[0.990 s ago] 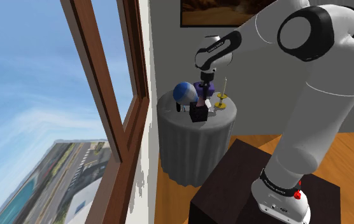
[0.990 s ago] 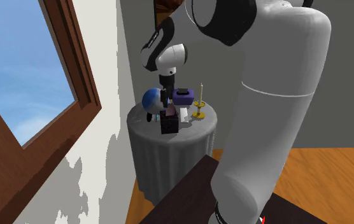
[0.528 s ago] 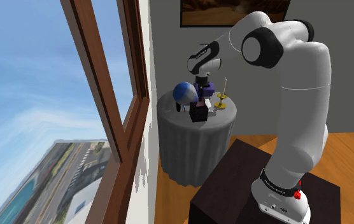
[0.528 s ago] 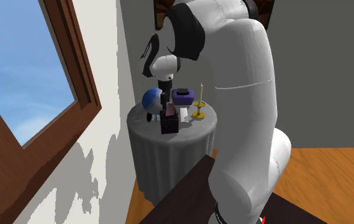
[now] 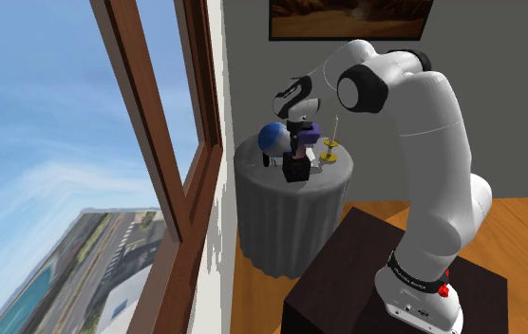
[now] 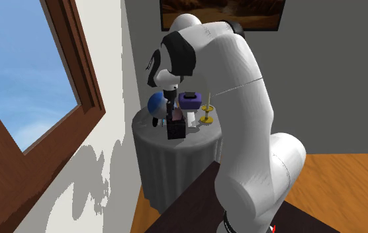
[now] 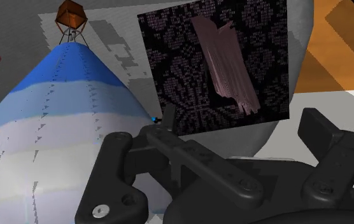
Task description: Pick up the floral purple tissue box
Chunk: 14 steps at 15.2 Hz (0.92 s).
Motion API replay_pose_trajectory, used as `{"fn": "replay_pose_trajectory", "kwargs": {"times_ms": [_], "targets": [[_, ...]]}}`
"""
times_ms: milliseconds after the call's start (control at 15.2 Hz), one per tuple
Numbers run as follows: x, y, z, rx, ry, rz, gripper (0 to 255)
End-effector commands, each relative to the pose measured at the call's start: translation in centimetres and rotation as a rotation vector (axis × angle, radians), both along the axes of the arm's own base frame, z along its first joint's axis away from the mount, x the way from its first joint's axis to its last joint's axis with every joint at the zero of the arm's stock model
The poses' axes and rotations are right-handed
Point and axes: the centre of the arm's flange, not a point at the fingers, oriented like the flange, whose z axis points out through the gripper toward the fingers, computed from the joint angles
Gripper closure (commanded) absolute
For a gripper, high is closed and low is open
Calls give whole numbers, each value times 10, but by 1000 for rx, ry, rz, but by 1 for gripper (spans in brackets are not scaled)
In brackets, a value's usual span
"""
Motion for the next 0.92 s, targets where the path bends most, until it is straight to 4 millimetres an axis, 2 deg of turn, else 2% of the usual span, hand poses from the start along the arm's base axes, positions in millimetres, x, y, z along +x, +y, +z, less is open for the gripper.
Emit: {"fn": "replay_pose_trajectory", "kwargs": {"times_ms": [0,264,330,858], "targets": [[1,0,-11,0,0,1,0],[1,0,-25,0,0,1,0],[0,-1,-25,0,0,1,255],[0,-1,-25,0,0,1,255]]}}
